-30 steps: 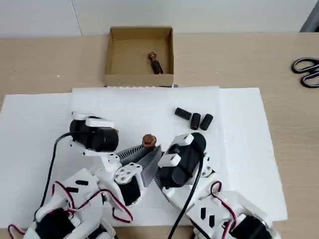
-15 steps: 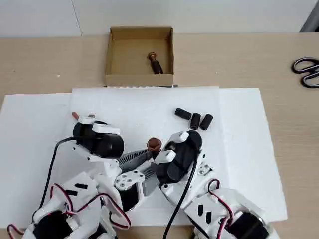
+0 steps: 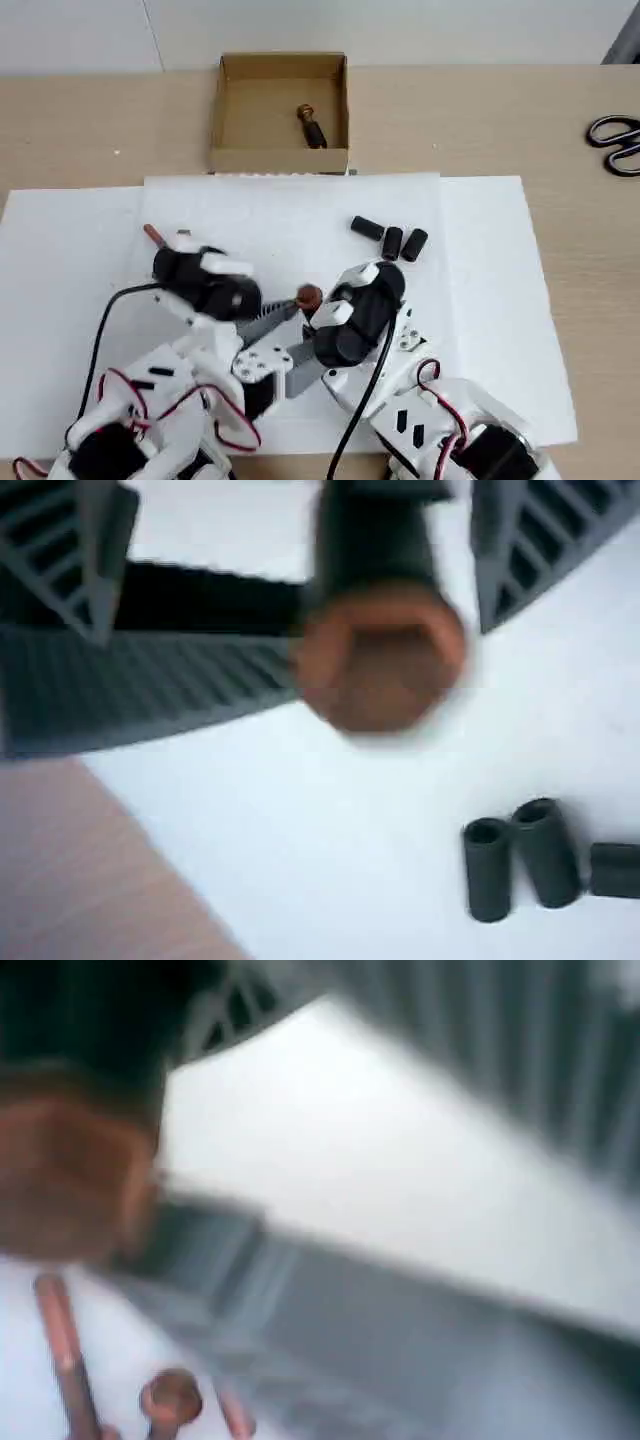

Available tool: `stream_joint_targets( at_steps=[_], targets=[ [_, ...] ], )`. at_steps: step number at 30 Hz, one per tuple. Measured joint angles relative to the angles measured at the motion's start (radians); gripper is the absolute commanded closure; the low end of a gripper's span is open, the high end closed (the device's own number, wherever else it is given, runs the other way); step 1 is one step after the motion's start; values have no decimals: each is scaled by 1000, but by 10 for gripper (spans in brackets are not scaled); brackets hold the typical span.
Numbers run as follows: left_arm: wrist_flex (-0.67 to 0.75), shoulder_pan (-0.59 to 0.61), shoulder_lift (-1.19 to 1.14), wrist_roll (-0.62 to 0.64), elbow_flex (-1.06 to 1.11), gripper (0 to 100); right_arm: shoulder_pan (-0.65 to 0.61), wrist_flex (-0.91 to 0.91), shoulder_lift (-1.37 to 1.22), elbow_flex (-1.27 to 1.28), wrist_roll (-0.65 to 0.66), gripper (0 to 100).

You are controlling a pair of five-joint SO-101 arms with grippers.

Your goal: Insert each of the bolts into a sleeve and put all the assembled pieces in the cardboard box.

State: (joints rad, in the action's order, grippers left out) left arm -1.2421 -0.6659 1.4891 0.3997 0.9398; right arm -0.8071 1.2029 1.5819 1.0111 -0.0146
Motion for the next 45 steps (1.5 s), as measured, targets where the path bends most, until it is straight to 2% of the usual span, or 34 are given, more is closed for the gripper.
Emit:
stream_joint_targets(
  at_steps=[3,11,13,16,18,21,28,32,34,37,41,45],
  targets=[
    [-6,46,-28,-25,-23,772,0,0,-2,0,0,995],
    [-6,64,-152,-28,-186,778,-2,0,-2,31,0,995],
    [-6,64,-167,-28,-219,831,0,0,-2,32,0,995],
    [-6,86,-184,-28,-239,1000,3,0,-2,31,0,995],
    [-6,126,-189,-28,-241,976,31,0,-2,31,0,995],
    [-6,224,-192,-37,-235,994,84,0,-2,31,0,995],
    [12,502,-196,-190,-51,994,175,0,-2,31,0,995],
    [89,609,-196,-353,81,994,227,0,-2,37,0,995],
    [141,635,-196,-423,164,994,264,0,-2,57,0,995],
    [219,641,-196,-457,279,994,325,-48,-3,69,0,995],
    [319,643,-196,-466,400,994,382,-181,-52,68,0,995],
    [385,643,-196,-466,489,994,411,-282,-215,58,0,995]
  ],
)
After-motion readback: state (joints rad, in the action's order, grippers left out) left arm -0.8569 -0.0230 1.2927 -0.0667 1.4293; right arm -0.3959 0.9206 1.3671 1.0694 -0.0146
